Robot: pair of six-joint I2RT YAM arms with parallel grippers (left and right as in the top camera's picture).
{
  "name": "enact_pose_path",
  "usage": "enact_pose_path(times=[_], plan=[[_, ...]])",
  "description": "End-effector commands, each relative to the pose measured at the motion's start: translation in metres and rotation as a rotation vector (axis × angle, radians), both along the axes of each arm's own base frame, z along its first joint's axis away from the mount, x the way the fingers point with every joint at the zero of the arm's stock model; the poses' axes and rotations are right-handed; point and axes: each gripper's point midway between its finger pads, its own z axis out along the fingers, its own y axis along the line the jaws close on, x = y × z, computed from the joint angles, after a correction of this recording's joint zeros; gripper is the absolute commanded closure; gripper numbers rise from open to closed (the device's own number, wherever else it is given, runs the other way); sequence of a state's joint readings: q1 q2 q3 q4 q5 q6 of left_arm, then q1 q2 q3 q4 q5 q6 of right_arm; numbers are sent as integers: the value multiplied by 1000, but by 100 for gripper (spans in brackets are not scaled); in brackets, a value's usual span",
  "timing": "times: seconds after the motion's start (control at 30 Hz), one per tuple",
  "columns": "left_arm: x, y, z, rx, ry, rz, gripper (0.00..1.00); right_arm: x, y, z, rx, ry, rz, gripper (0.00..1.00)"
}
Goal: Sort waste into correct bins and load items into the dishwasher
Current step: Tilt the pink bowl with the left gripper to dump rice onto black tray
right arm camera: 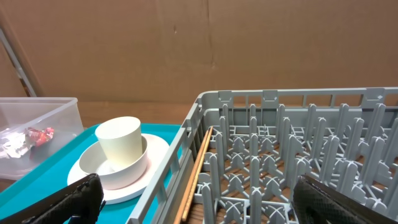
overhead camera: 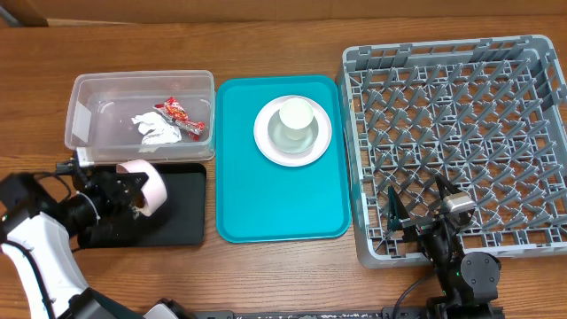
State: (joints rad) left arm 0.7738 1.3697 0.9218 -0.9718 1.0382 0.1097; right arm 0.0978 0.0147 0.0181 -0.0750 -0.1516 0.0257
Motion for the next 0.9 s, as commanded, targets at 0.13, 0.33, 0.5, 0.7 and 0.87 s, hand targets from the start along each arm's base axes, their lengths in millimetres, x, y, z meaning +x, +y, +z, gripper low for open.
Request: enact_pose_path(times=[0.13,0.33,0.5,0.7,0.87], plan=[[-3,2,5,-56,-136,18,96,1,-3,-1,-2,-8,-13,0],[-1,-2,23,-134,-221,13,96,1,-3,-1,-2,-8,-13,0],[1,-4,34,-172,-274,3,96,1,-3,-1,-2,-8,-13,0],[0,-4,32,-177,-255,10,96,1,-3,-1,-2,-8,-13,0],[1,-6,40,-209,-289,3,96,1,-3,-1,-2,-8,-13,0]])
